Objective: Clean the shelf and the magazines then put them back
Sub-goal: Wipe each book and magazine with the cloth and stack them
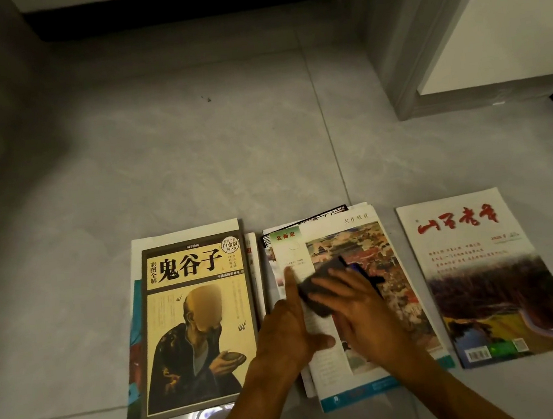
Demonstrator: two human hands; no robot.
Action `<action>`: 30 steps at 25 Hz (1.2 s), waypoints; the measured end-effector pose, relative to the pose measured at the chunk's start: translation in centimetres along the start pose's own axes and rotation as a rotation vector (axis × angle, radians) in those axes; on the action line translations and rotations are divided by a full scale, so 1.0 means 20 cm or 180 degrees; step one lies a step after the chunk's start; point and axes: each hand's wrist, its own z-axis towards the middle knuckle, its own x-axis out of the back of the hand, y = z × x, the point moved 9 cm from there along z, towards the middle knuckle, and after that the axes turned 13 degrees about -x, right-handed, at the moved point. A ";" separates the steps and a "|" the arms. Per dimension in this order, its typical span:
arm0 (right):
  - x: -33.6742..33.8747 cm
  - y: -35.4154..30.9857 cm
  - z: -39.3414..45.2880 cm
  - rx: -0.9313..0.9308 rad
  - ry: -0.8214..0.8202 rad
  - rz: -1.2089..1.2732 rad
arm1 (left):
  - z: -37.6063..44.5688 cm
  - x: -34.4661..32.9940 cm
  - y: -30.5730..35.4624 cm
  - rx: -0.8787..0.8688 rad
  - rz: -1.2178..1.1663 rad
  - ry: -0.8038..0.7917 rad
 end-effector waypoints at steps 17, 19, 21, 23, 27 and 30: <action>-0.02 0.11 -0.51 -0.0263 0.0153 -0.0173 | 0.03 0.02 0.04 0.0030 0.0800 -0.0375; -0.01 0.11 -0.59 -0.0072 0.0182 -0.0261 | 0.03 0.02 0.03 0.0041 0.0835 -0.0412; 0.03 0.15 -0.39 -0.0308 0.0190 0.0025 | 0.04 0.03 0.02 0.0054 0.0886 -0.0386; 0.06 0.24 -0.08 -0.0776 0.0204 0.0305 | 0.04 0.03 0.02 0.0054 0.0855 -0.0391; 0.08 0.39 0.38 -0.1361 0.0026 0.0745 | 0.04 0.02 0.03 0.0095 0.0823 -0.0421; 0.09 0.37 0.27 -0.1292 0.0106 0.0755 | 0.04 0.01 0.01 0.0086 0.0898 -0.0448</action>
